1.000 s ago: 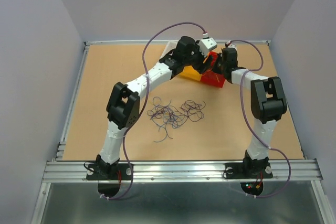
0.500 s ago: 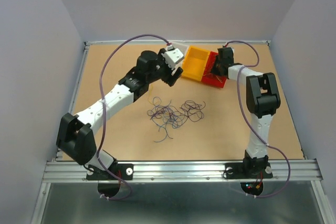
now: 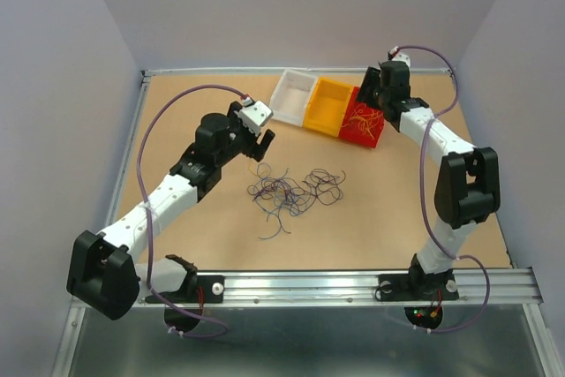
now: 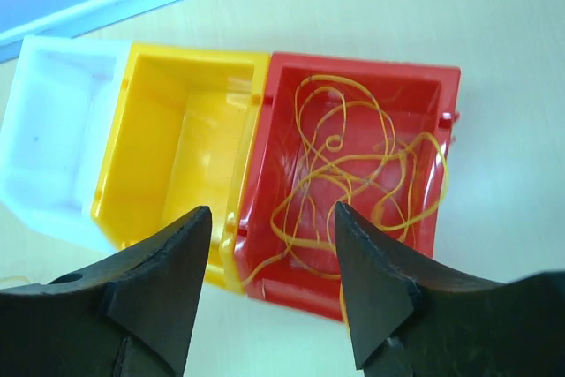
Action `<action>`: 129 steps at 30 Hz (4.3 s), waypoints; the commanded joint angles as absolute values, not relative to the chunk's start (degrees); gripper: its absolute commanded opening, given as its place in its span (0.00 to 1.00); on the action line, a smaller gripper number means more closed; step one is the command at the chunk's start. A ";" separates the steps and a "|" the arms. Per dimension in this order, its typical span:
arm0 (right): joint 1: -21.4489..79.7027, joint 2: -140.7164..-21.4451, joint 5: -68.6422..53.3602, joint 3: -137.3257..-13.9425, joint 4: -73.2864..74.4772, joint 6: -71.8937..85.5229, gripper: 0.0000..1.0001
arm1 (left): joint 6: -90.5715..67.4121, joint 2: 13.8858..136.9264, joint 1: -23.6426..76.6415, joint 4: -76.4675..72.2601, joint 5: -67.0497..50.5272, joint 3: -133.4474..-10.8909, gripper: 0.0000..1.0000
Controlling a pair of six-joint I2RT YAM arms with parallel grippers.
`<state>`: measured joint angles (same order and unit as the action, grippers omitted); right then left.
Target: Untangle the cables
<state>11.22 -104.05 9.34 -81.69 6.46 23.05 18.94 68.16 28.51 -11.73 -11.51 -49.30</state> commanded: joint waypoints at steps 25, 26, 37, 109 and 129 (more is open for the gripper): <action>14.68 -104.05 17.84 -72.16 8.88 20.39 0.29 | 18.90 69.17 27.42 -20.83 -7.12 -44.03 0.84; 14.68 -104.50 17.84 -72.42 8.88 20.39 0.28 | 18.90 69.17 27.42 -20.83 -7.21 -44.03 0.84; 14.68 -110.73 19.60 -80.94 8.88 18.90 0.00 | 18.90 71.19 26.37 -21.09 -7.21 -44.65 0.84; 30.31 -92.28 -32.88 -56.86 -28.12 4.58 0.92 | 22.85 77.09 23.99 1.22 -15.20 -56.78 0.00; 36.65 -99.14 -31.20 -59.33 -38.76 -8.35 0.81 | 26.89 70.92 25.05 8.61 -24.35 -55.98 0.00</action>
